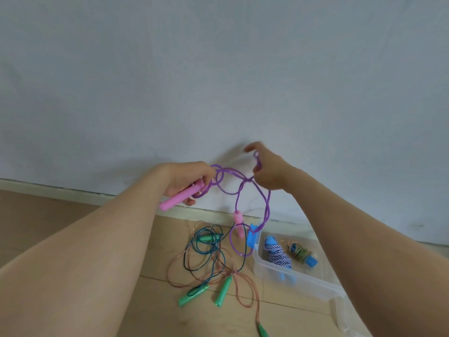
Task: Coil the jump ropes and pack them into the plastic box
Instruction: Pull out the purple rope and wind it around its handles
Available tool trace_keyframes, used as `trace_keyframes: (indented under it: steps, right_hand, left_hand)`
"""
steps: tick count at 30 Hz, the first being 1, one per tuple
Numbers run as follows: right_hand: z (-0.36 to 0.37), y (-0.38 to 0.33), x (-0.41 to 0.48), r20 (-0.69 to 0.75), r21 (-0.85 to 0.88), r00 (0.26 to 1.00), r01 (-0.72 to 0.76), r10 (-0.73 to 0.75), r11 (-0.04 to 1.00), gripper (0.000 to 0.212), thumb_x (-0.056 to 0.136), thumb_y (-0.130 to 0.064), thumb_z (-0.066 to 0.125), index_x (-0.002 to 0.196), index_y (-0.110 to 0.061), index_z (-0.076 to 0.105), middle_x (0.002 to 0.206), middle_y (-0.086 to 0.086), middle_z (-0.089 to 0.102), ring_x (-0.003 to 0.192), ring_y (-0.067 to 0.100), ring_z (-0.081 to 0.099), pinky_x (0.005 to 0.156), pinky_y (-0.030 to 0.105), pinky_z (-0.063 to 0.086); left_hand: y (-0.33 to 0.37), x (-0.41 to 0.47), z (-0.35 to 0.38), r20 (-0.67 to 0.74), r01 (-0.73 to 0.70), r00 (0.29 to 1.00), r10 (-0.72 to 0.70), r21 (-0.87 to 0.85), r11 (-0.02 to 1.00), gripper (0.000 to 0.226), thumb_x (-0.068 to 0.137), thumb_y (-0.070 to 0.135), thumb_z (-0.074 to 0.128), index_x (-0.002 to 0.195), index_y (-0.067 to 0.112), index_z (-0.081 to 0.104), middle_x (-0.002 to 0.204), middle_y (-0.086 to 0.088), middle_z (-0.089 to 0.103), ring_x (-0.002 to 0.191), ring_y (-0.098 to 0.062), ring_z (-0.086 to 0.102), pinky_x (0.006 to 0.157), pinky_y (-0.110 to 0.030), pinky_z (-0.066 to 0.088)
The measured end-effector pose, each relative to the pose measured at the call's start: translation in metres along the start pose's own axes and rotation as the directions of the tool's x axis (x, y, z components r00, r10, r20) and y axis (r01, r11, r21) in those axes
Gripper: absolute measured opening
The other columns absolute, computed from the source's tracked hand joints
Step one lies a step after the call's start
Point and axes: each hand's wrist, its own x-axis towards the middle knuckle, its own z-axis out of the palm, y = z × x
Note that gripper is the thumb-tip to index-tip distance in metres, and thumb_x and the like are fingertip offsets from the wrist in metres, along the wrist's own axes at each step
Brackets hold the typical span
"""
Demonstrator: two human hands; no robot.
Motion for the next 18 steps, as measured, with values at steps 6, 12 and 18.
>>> trace_keyframes:
  steps: [6, 12, 18]
  right_hand:
    - [0.010, -0.008, -0.008, 0.435, -0.340, 0.898, 0.099, 0.063, 0.935, 0.070, 0.090, 0.005, 0.066, 0.145, -0.035, 0.054, 0.118, -0.001, 0.065, 0.104, 0.020, 0.070, 0.093, 0.040, 0.059]
    - [0.019, -0.019, -0.005, 0.544, 0.027, 0.839, -0.043, 0.021, 0.999, 0.043, 0.090, -0.041, 0.076, 0.130, -0.048, 0.062, 0.115, 0.013, 0.072, 0.097, 0.024, 0.066, 0.096, 0.039, 0.046]
    - [0.018, -0.024, -0.004, 0.400, -0.065, 0.915, -0.034, 0.058, 0.997, 0.053, 0.105, -0.062, 0.041, 0.090, -0.034, 0.084, 0.119, 0.013, 0.067, 0.106, 0.025, 0.061, 0.088, 0.040, 0.044]
  left_hand:
    - [0.011, 0.002, 0.006, -0.186, -0.210, 0.960, 0.207, 0.007, 0.978, 0.040, 0.084, 0.003, 0.051, 0.124, 0.006, 0.060, 0.099, -0.011, 0.053, 0.070, -0.020, 0.045, 0.051, -0.028, 0.040]
    - [0.028, 0.001, 0.012, -0.303, -0.380, 0.875, 0.377, 0.050, 0.923, 0.032, 0.086, 0.013, 0.059, 0.118, 0.016, 0.061, 0.101, -0.006, 0.061, 0.080, -0.023, 0.053, 0.064, -0.035, 0.049]
    - [0.027, 0.008, 0.014, -0.188, -0.436, 0.898, 0.399, -0.247, 0.865, 0.043, 0.092, -0.001, 0.070, 0.132, 0.010, 0.059, 0.116, -0.018, 0.067, 0.091, -0.028, 0.069, 0.088, -0.049, 0.062]
